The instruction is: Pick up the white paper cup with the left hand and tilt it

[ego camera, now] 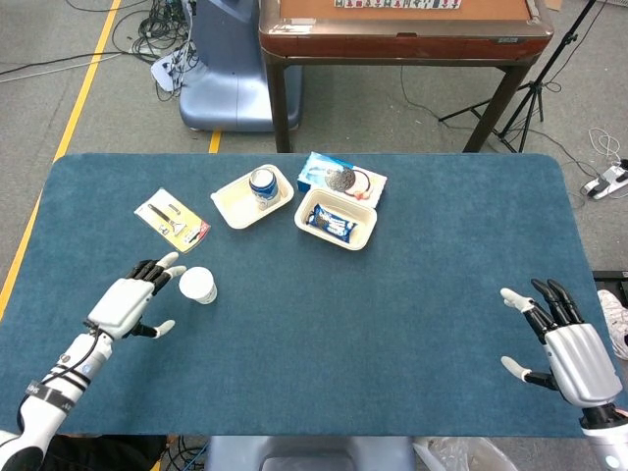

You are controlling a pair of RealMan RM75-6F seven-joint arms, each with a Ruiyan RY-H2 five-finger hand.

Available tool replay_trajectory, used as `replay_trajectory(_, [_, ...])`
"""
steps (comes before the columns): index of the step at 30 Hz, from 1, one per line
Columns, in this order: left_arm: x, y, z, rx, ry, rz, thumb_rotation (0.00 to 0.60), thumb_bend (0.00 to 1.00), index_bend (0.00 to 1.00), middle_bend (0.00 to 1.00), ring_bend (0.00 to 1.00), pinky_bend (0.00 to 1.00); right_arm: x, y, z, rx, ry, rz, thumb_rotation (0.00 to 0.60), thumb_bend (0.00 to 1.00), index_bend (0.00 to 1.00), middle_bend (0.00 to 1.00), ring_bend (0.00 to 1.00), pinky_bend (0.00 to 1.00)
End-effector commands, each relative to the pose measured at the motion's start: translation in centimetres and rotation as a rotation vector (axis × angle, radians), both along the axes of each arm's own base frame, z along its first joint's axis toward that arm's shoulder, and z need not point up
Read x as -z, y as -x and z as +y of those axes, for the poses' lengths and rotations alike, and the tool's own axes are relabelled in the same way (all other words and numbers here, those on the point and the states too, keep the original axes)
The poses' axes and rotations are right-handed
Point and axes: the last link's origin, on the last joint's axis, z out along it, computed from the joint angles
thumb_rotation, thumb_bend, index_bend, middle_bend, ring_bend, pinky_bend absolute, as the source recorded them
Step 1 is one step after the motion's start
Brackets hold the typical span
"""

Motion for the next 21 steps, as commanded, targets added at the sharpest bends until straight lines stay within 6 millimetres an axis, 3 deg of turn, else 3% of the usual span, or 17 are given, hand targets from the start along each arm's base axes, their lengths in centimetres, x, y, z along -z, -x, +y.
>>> replay_trajectory(1, [1.5, -1.4, 2.2, 0.003, 0.047, 0.032, 0.600, 0.23, 0.11, 0.00, 0.00, 0.00, 0.0, 0.1, 0.0, 0.005, 0.001, 0.000, 0.600, 0.11, 0.18, 0.29, 0.05, 0.00])
replay_trajectory(12, [4.6, -2.6, 5.2, -0.057, 0.127, 0.109, 0.600, 0.23, 0.04, 0.00, 0.00, 0.00, 0.0, 0.7, 0.2, 0.026, 0.000, -0.007, 0.600, 0.11, 0.18, 0.29, 0.05, 0.00])
replay_trajectory(21, [5.8, -2.1, 6.5, -0.102, 0.133, 0.200, 0.600, 0.23, 0.07, 0.00, 0.00, 0.00, -0.1, 1.0, 0.4, 0.039, 0.001, -0.009, 0.600, 0.11, 0.18, 0.29, 0.05, 0.00])
